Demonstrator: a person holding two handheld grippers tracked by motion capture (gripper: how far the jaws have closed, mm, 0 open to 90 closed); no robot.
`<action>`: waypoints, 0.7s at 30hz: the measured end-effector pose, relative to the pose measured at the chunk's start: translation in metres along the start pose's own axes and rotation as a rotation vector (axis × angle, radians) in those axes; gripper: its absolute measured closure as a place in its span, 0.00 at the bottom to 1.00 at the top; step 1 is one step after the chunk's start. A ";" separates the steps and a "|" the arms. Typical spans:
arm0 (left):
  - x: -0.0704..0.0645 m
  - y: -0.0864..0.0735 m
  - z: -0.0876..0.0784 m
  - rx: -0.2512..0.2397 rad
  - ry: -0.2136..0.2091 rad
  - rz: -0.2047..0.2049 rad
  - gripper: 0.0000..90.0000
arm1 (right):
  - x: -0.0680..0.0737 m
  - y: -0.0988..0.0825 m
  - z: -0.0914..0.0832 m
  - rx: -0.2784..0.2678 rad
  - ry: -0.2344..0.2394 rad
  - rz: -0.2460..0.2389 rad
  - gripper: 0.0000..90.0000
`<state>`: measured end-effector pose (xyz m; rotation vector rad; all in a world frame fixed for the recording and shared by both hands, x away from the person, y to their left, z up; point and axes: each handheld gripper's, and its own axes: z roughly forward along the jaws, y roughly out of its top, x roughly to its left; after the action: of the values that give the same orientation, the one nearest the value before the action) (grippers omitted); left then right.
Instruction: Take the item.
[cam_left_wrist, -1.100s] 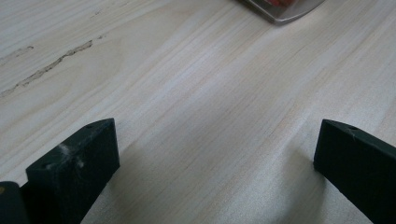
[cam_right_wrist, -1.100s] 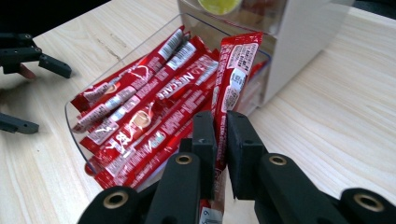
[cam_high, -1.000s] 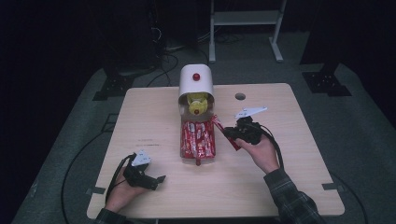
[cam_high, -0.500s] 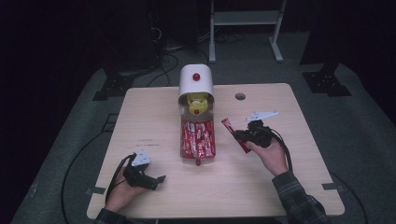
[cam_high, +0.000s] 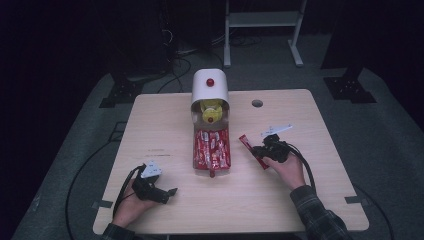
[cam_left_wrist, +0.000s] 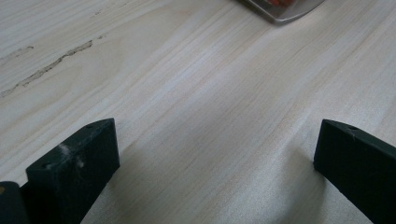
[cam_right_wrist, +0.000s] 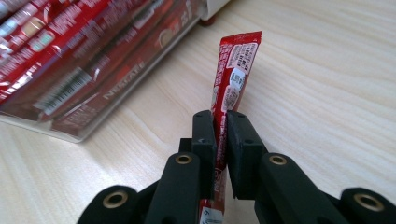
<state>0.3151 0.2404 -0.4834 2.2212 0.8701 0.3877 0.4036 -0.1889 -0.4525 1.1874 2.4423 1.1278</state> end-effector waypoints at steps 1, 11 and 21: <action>0.000 0.000 0.000 0.000 -0.001 0.000 0.00 | 0.000 -0.001 0.002 0.002 0.001 0.003 0.91; 0.000 0.000 0.000 0.000 -0.002 0.001 0.00 | -0.003 -0.007 0.010 0.032 -0.002 0.016 0.89; 0.000 0.000 0.000 0.000 -0.002 0.001 0.00 | -0.002 -0.006 0.003 0.001 -0.010 0.036 0.56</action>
<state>0.3149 0.2405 -0.4834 2.2223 0.8679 0.3859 0.4031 -0.1909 -0.4590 1.2396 2.4241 1.1278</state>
